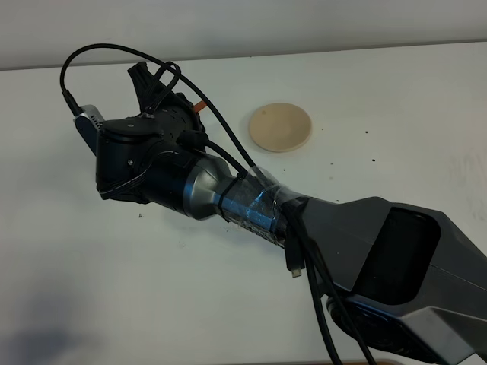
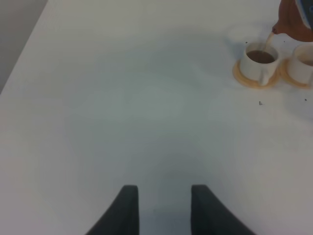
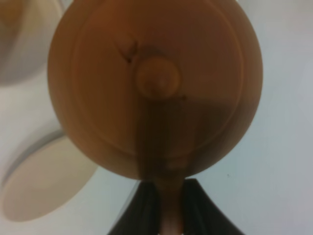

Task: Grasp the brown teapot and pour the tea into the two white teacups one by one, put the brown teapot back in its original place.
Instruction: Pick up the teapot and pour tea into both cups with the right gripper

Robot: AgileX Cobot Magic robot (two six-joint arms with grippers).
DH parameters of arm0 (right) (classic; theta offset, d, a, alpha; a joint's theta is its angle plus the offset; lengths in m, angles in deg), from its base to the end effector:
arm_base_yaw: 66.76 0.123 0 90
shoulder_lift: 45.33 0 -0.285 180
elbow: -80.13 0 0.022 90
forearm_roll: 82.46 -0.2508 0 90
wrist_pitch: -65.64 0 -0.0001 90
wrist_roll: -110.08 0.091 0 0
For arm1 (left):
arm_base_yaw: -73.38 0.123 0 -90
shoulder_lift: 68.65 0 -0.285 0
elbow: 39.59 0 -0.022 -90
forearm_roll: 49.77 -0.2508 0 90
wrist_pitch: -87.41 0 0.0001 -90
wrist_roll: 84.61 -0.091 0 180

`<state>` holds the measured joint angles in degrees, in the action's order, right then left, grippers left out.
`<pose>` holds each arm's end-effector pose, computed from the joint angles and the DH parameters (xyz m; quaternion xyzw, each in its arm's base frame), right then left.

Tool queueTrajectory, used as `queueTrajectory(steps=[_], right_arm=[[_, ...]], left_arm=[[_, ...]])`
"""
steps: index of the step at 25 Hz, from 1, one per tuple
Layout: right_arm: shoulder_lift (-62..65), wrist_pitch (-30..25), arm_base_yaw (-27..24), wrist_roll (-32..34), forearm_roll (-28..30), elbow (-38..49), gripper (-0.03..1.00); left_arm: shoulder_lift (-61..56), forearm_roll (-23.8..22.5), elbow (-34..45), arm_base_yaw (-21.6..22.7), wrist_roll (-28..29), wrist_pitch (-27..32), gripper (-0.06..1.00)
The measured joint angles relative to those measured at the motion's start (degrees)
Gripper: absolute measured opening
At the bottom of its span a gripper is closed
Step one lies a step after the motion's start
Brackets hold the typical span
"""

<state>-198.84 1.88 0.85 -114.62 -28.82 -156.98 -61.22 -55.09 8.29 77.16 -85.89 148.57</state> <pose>0.2670 0.4754 0.1914 -0.8007 0.3843 -0.3939 0.2367 -0.0082 0.0069 0.2803 -0.0209 0.8490 0.0695 0.5233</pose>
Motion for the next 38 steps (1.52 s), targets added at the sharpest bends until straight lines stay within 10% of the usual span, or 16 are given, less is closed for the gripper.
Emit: queueTrajectory(steps=[38], right_arm=[[2.05, -5.64, -0.56, 8.99, -10.13, 0.00, 0.09]], left_arm=[[0.00, 0.00, 0.00, 0.00, 0.00, 0.00, 0.26]])
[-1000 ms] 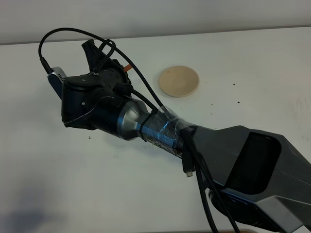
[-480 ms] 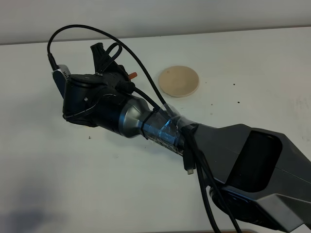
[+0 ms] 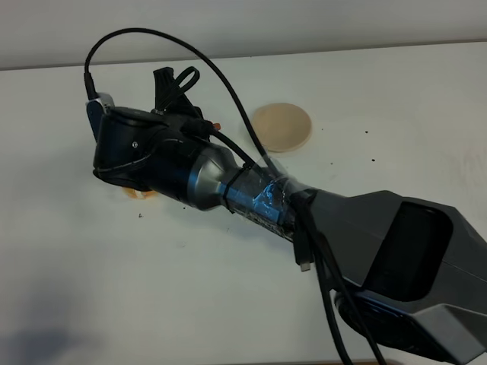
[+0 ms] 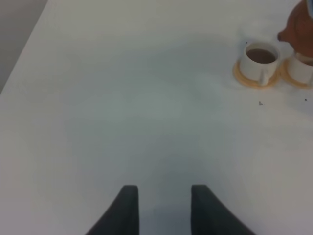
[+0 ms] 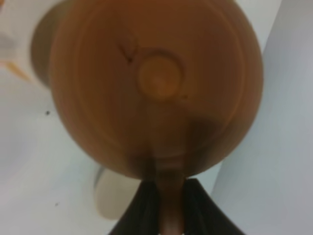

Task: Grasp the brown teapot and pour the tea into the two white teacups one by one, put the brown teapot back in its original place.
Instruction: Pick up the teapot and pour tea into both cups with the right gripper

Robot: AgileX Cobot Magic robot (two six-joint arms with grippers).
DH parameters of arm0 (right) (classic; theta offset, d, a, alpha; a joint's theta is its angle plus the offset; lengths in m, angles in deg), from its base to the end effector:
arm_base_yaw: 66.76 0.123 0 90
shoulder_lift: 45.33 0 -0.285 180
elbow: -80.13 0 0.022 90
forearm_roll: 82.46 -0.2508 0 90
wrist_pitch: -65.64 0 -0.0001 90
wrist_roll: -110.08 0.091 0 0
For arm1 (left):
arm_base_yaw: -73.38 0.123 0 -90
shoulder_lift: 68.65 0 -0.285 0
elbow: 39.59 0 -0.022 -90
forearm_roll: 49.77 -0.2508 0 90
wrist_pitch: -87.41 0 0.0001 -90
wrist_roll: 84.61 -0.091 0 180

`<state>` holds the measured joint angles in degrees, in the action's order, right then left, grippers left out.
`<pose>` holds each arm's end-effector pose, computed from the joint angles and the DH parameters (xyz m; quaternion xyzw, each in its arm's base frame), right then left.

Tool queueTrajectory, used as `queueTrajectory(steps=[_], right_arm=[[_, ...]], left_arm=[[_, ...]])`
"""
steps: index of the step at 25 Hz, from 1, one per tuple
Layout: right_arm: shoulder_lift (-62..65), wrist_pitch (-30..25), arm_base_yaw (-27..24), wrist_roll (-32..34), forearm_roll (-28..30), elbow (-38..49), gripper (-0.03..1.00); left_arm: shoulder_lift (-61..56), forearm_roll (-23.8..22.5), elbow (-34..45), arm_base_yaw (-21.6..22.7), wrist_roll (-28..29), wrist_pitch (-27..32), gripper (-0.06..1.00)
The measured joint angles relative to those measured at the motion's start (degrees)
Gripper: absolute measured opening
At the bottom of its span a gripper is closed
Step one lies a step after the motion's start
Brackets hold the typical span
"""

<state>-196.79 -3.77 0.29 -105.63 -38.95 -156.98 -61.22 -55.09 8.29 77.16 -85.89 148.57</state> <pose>0.2604 0.4645 0.1980 -0.7683 0.5114 -0.3130 0.2241 -0.0082 0.0069 0.2803 -0.0209 0.8490 0.0695 0.5233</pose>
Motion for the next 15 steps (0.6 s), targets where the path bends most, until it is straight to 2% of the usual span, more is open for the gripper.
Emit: queueTrajectory(steps=[4, 7, 15], right_arm=[[1.99, -0.32, -0.06, 0.83, -2.92, 0.00, 0.09], [2.67, -0.53, -0.06, 2.55, -7.19, -0.43, 0.09], [3.50, -0.74, -0.01, 11.13, -17.13, -2.57, 0.09]], left_arm=[[0.00, 0.00, 0.00, 0.00, 0.00, 0.00, 0.26], [0.00, 0.00, 0.00, 0.00, 0.00, 0.00, 0.26], [0.00, 0.00, 0.00, 0.00, 0.00, 0.00, 0.26]])
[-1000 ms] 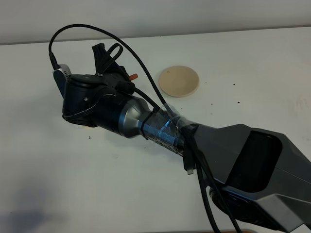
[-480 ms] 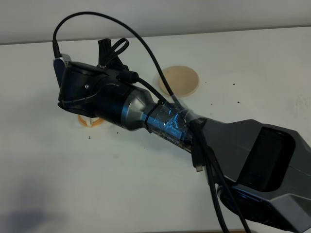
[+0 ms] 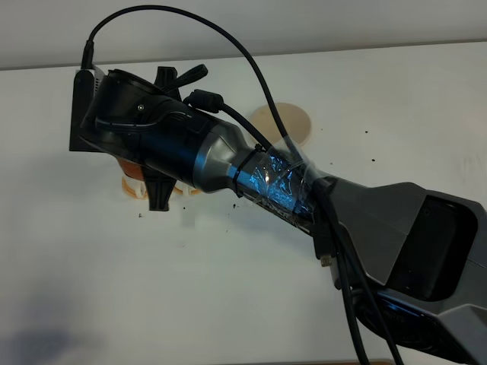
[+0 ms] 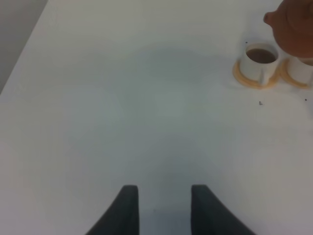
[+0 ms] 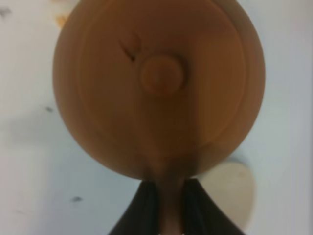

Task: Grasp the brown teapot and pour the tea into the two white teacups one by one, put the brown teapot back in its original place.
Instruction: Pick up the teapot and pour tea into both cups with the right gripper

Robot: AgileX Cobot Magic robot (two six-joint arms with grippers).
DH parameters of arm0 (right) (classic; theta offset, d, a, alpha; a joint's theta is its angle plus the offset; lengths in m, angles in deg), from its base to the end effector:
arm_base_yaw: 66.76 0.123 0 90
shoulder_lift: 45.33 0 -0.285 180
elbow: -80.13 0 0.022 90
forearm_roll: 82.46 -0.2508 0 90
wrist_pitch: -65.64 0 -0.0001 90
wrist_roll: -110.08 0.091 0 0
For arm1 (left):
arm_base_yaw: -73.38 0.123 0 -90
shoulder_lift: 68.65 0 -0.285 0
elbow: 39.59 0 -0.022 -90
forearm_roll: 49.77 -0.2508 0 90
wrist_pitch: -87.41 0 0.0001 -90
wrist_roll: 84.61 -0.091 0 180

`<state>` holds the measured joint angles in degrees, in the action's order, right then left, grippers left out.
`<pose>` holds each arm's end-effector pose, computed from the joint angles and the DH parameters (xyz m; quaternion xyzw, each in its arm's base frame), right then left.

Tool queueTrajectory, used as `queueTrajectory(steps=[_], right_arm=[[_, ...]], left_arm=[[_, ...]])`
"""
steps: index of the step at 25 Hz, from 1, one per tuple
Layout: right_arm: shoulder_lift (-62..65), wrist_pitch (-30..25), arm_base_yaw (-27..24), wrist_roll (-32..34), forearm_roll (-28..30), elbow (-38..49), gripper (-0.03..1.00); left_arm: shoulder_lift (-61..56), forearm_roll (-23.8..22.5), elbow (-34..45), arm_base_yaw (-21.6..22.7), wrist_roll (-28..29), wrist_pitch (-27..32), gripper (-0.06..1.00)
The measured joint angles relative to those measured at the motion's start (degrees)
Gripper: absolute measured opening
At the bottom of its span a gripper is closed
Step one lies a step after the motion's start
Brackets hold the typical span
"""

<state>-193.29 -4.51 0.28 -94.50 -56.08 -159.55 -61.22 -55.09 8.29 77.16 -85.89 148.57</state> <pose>0.2397 0.4683 0.2280 -0.7108 0.6409 -0.1441 0.2514 -0.0082 0.0069 0.2803 -0.0209 0.8490 0.0695 0.5233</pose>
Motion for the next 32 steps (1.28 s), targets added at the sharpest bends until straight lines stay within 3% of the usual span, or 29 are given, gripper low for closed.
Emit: queueTrajectory(steps=[10, 14, 20, 32], right_arm=[[2.19, -0.27, -0.04, 15.57, -11.68, -0.12, 0.09], [2.44, -0.20, -0.04, 18.79, -15.65, 1.45, 0.09], [2.44, -0.22, -1.17, 21.04, -19.62, 6.36, 0.09], [2.39, -0.25, -2.39, 22.06, -19.47, 9.59, 0.09]], left_arm=[[0.00, 0.00, 0.00, 0.00, 0.00, 0.00, 0.26], [0.00, 0.00, 0.00, 0.00, 0.00, 0.00, 0.26], [0.00, 0.00, 0.00, 0.00, 0.00, 0.00, 0.26], [0.00, 0.00, 0.00, 0.00, 0.00, 0.00, 0.26]])
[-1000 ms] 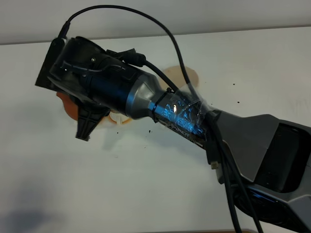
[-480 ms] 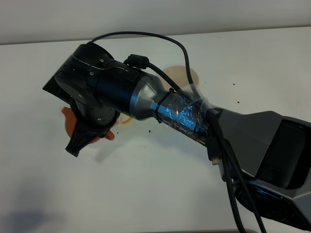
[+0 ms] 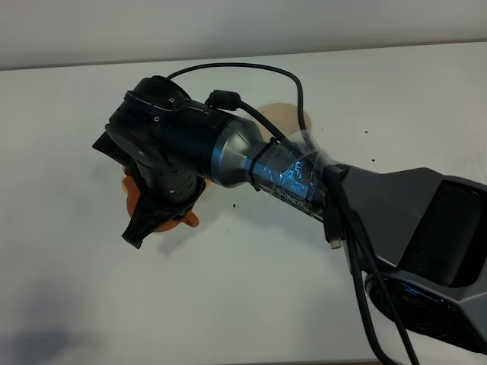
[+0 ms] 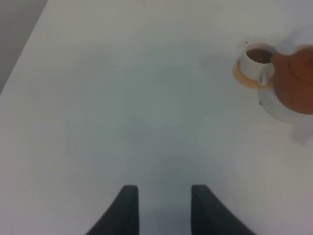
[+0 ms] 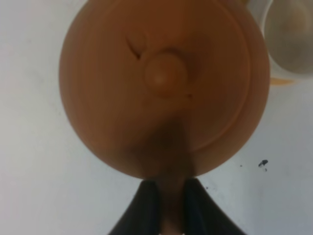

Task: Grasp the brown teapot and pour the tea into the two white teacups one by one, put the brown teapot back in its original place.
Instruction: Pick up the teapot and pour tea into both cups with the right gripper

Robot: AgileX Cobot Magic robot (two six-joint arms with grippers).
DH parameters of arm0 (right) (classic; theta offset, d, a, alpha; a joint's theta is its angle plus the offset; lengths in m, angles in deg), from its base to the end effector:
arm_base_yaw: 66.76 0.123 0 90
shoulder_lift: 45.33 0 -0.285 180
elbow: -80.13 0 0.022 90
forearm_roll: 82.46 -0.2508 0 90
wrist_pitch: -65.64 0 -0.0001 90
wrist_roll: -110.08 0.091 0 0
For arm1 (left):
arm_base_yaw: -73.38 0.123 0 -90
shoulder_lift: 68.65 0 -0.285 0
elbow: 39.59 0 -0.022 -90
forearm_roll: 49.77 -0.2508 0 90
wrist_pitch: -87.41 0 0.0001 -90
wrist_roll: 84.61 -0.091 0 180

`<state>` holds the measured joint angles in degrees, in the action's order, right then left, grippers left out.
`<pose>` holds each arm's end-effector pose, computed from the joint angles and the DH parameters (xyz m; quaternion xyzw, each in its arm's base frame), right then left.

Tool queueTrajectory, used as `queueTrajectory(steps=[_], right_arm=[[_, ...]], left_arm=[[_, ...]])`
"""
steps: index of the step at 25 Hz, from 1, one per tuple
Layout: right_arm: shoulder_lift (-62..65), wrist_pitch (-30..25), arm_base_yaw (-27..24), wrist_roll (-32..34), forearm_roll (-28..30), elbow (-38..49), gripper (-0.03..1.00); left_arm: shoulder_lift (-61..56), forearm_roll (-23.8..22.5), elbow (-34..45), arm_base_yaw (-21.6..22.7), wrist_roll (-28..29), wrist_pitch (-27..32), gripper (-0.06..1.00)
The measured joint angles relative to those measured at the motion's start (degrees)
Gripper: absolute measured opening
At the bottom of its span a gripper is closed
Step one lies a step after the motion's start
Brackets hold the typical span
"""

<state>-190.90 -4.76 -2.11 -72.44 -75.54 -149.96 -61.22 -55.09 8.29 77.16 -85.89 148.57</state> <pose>0.2273 0.4556 0.1944 -0.5589 0.8180 0.0128 0.1355 -0.0082 0.0069 0.2803 -0.0209 0.8490 0.0695 0.5233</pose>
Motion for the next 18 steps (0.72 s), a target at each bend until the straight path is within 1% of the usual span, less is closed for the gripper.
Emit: queueTrajectory(steps=[6, 10, 13, 16, 18], right_arm=[[1.98, -0.12, -0.05, -0.06, 0.52, 0.25, 0.09], [4.42, 0.08, 0.02, -0.06, 4.29, 0.77, 0.09], [7.40, 0.15, -0.31, -0.19, 6.45, 3.29, 0.09], [10.72, 0.09, -0.88, -0.88, 8.62, 7.86, 0.09], [12.68, 0.13, -1.08, -1.18, 11.19, 11.50, 0.09]], left_arm=[[0.00, 0.00, 0.00, 0.00, 0.00, 0.00, 0.26], [0.00, 0.00, 0.00, 0.00, 0.00, 0.00, 0.26], [0.00, 0.00, 0.00, 0.00, 0.00, 0.00, 0.26], [0.00, 0.00, 0.00, 0.00, 0.00, 0.00, 0.26], [0.00, 0.00, 0.00, 0.00, 0.00, 0.00, 0.26]])
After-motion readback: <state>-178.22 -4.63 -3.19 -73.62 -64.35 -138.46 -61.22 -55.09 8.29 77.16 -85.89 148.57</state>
